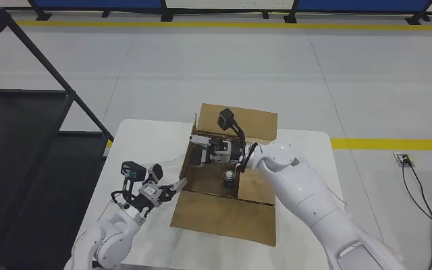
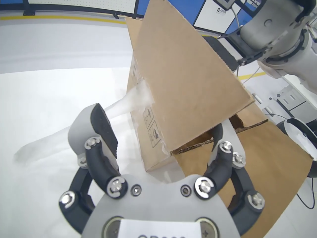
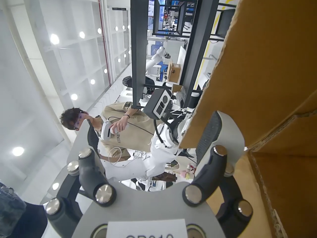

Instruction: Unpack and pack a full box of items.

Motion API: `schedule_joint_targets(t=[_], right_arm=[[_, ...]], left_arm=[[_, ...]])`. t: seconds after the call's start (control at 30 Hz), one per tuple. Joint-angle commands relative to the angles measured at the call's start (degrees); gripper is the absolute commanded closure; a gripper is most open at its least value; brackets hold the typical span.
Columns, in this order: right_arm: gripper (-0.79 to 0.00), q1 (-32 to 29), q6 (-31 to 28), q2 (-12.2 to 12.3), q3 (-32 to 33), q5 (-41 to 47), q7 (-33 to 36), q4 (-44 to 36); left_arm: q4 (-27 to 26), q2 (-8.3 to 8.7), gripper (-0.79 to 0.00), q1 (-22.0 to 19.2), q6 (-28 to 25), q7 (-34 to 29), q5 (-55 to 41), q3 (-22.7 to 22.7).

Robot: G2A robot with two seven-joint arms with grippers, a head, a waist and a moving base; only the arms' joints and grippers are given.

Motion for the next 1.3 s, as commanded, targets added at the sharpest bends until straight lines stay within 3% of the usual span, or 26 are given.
schedule_joint_targets(t=[0.0, 0.47, 1.27], right_arm=[[-0.785, 0.51, -0.53, -0.17, 0.70, 1.48, 2.16, 1.55], [-0.785, -0.16, -5.85, 3.31, 11.23, 4.34, 6.77, 6.62], [-0.785, -3.91, -4.01, 5.35, 15.65, 0.05, 5.54, 2.62]], left_arm=[[-0.27, 0.07, -0.785, 0.43, 0.01, 0.19, -1.13, -0.98], [1.74, 0.70, -0.785, 2.37, 3.14, -1.06, -2.19, -7.68], [9.75, 0.44, -0.785, -0.05, 8.95, -5.11, -2.59, -6.32]])
